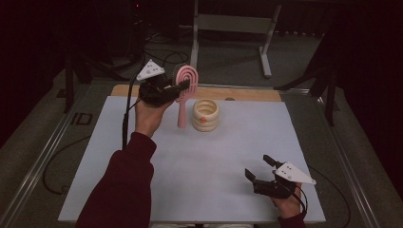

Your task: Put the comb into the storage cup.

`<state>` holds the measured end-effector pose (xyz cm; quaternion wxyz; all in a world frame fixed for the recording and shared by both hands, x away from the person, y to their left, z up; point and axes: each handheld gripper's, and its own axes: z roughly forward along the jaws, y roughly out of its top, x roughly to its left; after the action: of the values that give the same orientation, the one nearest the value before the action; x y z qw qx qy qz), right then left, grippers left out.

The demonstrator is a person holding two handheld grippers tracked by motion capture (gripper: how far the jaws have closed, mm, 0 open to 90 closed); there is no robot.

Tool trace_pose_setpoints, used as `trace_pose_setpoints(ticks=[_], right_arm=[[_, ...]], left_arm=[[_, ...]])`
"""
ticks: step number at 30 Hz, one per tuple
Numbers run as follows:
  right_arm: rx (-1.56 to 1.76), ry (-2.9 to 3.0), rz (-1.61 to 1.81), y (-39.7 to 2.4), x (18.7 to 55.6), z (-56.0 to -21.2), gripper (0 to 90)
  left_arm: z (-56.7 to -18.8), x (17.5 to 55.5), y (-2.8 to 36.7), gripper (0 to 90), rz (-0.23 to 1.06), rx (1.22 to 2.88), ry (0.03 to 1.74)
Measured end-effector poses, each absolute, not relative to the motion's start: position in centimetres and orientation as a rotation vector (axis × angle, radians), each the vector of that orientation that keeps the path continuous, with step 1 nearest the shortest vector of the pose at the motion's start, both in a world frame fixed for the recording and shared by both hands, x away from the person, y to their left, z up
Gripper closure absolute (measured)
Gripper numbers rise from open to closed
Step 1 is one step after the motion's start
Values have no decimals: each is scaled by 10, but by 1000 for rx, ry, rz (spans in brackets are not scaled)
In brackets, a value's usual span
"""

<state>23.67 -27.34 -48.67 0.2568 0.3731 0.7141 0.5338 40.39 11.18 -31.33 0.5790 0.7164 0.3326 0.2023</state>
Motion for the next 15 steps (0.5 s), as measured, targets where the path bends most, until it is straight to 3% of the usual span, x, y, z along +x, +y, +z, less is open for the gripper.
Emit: trace_pose_setpoints(ticks=[15], right_arm=[[1020,1945,1451,-274,235,-487,119]], left_arm=[[-307,418,105,649,490,1643,799]])
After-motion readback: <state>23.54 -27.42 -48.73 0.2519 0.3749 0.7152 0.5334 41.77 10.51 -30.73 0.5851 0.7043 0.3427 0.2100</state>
